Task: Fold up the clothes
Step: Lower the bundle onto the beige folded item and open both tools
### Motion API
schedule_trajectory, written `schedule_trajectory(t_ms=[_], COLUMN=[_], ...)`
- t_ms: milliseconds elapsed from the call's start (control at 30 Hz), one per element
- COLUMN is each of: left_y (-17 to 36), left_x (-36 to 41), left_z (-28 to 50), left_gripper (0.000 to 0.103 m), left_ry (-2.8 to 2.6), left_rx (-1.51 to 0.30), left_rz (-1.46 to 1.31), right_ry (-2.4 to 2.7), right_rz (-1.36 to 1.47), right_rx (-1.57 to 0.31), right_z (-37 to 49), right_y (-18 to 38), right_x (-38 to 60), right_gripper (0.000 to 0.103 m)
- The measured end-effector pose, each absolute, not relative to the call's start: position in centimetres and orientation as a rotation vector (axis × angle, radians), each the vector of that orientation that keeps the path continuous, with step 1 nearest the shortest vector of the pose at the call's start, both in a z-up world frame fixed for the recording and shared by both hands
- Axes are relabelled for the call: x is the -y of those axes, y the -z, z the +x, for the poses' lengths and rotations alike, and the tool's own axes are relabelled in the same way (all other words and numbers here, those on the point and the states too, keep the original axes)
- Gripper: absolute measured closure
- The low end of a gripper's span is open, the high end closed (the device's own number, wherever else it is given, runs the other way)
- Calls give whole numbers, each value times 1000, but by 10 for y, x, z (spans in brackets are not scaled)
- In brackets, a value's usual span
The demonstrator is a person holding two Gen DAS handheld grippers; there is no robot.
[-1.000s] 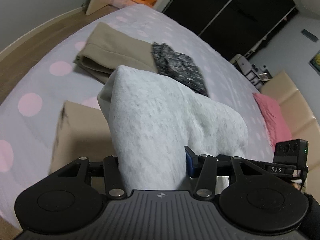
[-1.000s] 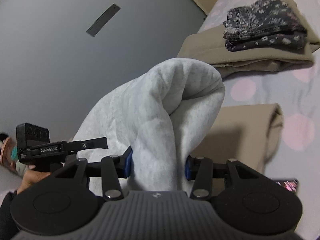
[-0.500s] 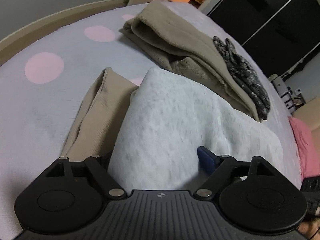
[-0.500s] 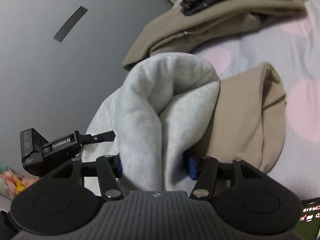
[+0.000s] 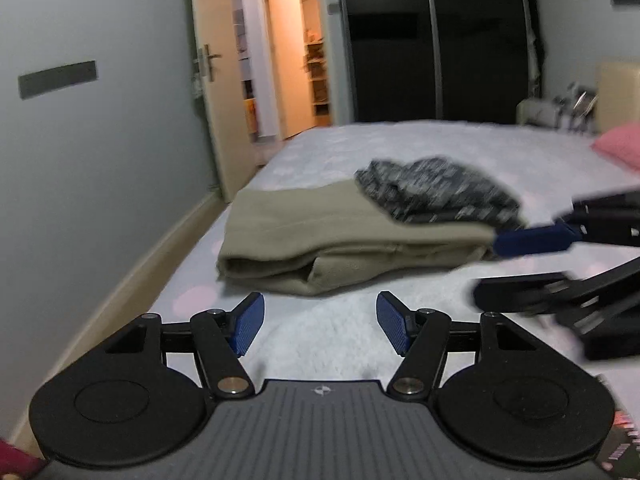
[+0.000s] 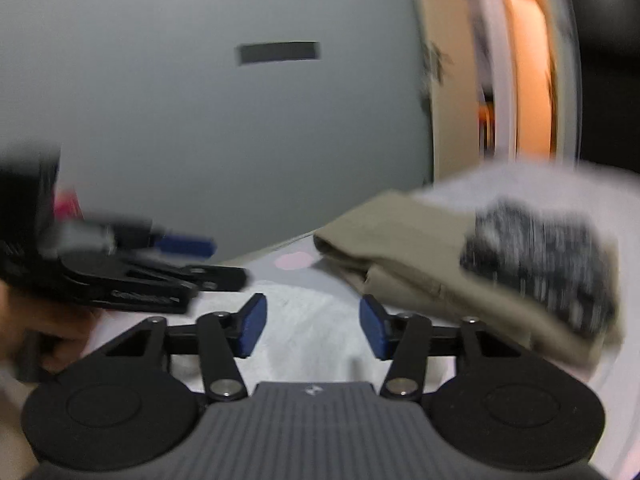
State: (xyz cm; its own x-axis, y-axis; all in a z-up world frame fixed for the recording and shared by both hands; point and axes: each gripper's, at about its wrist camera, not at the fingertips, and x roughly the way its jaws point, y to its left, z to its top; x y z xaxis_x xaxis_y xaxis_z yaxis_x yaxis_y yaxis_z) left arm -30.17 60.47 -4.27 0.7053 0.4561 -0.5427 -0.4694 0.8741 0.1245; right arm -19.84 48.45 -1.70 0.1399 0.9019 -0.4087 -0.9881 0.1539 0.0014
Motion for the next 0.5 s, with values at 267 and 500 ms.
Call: schedule_trajectory(t_ms=[267,500], left_y=[108,83], left_x=[-562,-556], left_z=[-364,-369], left_gripper=[54,65], left_ry=[-543,-530], left_rx=[-570,-612], left_rz=[-112,-76], right_ry=[-1393,-1401], right_rz=[-646,-657], right_rx=[-367,-404], right_z=[-241,-244], right_y=[91,93], right_x=[-466,-439], right_gripper=[40,39])
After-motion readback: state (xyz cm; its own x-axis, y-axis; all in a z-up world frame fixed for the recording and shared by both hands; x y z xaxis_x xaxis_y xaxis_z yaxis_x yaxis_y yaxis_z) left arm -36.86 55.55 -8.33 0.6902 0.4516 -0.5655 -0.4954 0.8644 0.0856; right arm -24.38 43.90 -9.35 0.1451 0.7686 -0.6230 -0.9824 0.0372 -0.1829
